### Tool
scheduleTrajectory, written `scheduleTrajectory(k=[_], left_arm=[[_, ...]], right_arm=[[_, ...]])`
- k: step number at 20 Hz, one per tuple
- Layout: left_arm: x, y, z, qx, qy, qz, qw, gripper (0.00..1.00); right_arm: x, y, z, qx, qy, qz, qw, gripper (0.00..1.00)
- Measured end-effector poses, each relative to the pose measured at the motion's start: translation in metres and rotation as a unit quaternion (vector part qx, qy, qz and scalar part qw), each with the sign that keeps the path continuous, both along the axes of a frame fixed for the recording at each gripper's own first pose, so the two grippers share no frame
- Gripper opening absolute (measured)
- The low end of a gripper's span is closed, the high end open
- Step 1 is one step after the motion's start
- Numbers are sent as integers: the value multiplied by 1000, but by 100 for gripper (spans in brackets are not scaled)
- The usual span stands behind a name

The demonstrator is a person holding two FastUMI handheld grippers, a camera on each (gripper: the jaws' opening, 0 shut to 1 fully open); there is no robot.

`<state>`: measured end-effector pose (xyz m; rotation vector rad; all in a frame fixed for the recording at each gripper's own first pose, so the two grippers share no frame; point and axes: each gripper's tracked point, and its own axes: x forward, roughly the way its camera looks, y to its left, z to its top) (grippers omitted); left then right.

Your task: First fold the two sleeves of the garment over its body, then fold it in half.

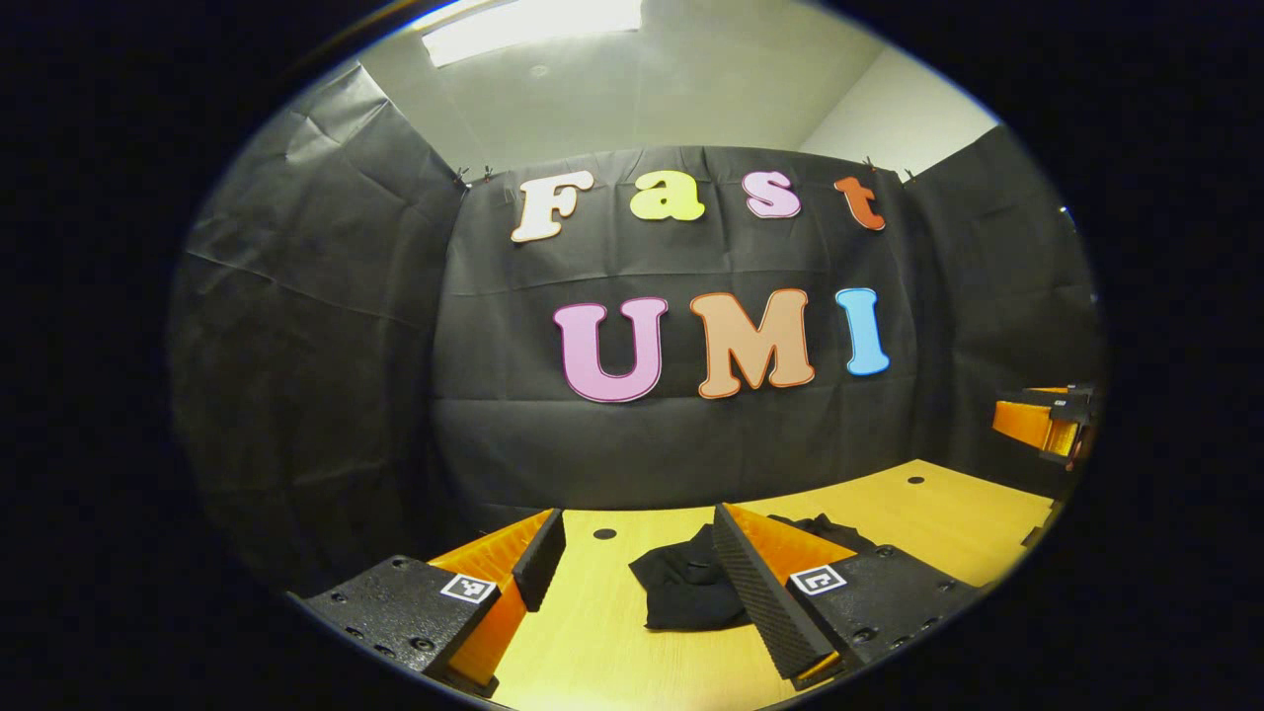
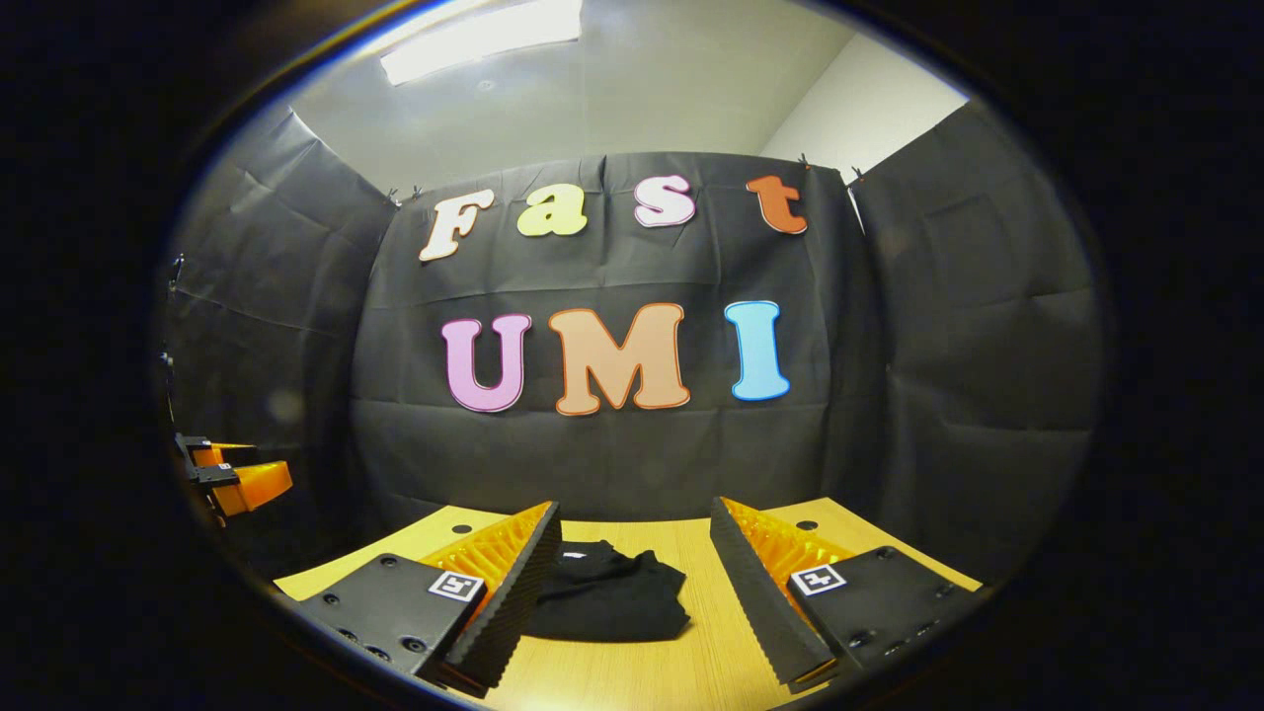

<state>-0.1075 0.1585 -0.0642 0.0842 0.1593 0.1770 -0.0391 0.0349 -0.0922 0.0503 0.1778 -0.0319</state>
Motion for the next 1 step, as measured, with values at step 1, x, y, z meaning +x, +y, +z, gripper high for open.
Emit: scheduleTrajectory(k=[1], left_arm=[[-2,-1,1,-1,0,0,1000,99]], right_arm=[[-5,0,0,2,3,1,1000,96]])
